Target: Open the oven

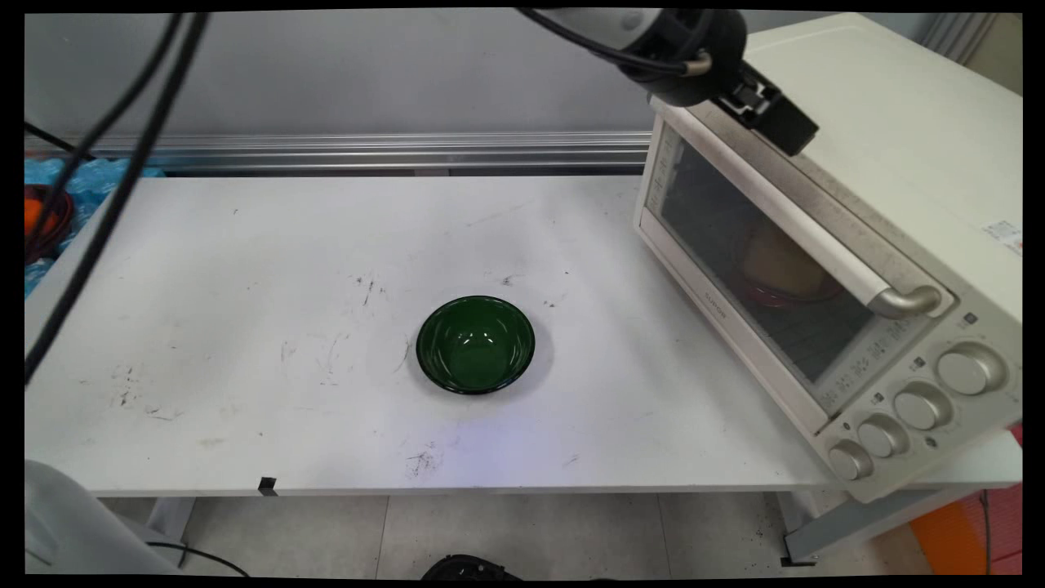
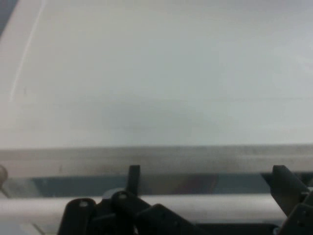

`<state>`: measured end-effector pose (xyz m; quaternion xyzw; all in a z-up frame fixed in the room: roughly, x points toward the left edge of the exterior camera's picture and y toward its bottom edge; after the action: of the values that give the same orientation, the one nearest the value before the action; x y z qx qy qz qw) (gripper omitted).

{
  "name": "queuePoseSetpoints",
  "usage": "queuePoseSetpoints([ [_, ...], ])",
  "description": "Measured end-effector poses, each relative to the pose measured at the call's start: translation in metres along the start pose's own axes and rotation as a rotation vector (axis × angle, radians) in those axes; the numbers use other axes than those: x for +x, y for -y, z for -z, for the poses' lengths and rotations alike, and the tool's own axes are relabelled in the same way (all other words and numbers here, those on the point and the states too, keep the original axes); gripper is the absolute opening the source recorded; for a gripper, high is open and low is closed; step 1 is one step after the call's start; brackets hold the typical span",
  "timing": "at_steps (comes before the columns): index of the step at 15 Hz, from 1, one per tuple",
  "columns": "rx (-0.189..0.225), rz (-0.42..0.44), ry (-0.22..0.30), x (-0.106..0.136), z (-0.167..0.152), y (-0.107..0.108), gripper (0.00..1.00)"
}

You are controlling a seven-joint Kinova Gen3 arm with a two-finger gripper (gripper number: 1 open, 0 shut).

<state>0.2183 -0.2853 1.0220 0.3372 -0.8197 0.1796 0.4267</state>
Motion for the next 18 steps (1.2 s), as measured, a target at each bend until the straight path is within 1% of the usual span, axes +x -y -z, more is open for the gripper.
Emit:
queuePoseSetpoints([
  [3, 0.015, 0.001, 0.003, 0.007, -0.016, -0.001, 1.0],
  [4, 0.018, 0.003, 0.004, 0.009, -0.021, -0.001, 0.0],
  [11, 0.035, -0.006, 0.039, 0.013, -0.044, -0.001, 0.0],
  [16, 0.061, 0.011, 0.073, 0.01, -0.053, 0.002, 0.0],
  [18, 0.087, 0.013, 0.087, 0.008, -0.057, 0.005, 0.0],
])
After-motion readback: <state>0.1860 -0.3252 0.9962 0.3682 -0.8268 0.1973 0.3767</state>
